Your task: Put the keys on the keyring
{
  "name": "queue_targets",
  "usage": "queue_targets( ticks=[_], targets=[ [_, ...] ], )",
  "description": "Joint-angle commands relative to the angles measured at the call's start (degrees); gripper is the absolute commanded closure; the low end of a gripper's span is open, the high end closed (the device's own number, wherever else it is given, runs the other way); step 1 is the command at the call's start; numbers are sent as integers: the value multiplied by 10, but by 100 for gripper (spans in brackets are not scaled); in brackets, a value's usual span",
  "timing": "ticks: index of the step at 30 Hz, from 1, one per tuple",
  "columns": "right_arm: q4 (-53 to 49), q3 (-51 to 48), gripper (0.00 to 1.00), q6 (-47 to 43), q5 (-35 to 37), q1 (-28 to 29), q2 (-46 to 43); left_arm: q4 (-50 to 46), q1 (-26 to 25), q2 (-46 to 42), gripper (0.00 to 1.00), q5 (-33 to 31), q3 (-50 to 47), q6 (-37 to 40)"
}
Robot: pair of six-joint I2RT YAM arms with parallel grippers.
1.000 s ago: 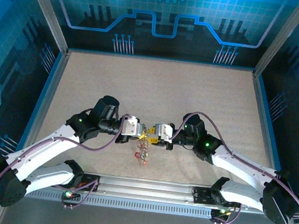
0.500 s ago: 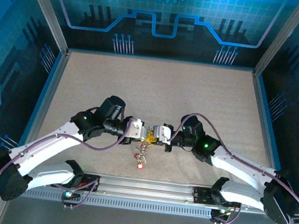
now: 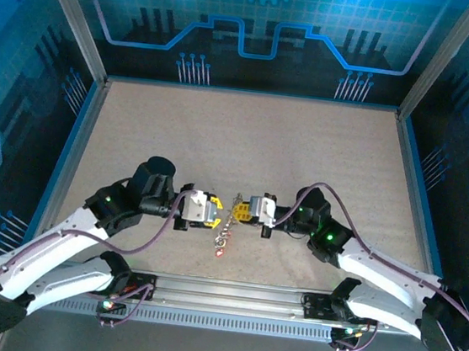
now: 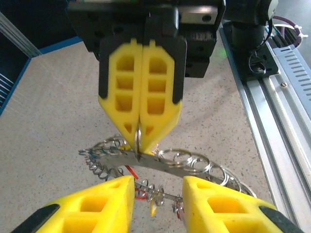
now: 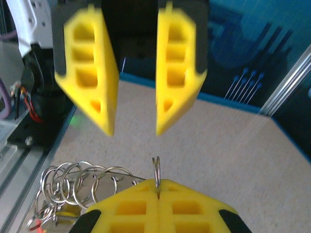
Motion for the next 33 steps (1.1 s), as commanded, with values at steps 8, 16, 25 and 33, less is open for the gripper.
queue_targets(
  ticks=[8, 16, 25, 33],
  targets=[
    [120, -7, 100, 40, -33, -8, 10, 119, -3, 11, 67, 12, -24, -52],
    [125, -4, 100, 45, -39, -7, 19, 141, -3, 26, 74, 25, -20, -60],
    [104, 7, 100, 33, -48, -9, 26, 132, -3, 22, 75, 25, -18, -47],
    [107, 3, 100, 34, -42, -14, 18, 75, -3, 3, 55, 15, -24, -17]
  ],
)
